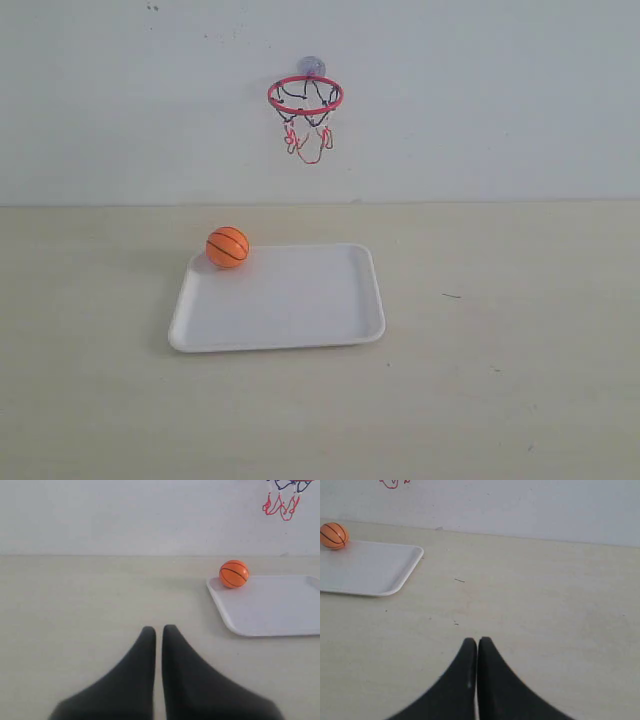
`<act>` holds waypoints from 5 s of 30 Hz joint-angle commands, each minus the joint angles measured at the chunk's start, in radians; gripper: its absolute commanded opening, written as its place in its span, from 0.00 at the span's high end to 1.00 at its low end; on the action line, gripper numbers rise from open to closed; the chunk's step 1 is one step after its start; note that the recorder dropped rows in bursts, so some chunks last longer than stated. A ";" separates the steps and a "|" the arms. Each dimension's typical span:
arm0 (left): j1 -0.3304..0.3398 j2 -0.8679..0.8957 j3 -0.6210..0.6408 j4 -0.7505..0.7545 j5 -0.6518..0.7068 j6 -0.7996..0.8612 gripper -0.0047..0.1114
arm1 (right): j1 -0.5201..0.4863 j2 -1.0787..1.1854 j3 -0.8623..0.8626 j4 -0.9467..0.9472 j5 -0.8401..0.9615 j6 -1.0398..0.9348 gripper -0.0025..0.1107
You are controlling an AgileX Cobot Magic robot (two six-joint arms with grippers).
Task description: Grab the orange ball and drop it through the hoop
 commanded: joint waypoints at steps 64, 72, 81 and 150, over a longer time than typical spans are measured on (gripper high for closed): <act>-0.011 0.602 -0.590 0.089 -0.153 -0.008 0.92 | -0.007 -0.004 -0.001 0.000 -0.004 -0.008 0.98; -0.011 0.774 -0.590 -0.005 -0.153 -0.027 0.92 | -0.007 -0.004 -0.001 0.000 -0.004 -0.008 0.98; -0.011 1.263 -0.762 -0.521 0.173 0.310 0.92 | -0.007 -0.004 -0.001 0.000 -0.004 -0.008 0.98; -0.232 2.415 -2.103 -0.244 0.622 0.253 0.27 | -0.007 -0.004 -0.001 0.000 -0.004 -0.008 0.98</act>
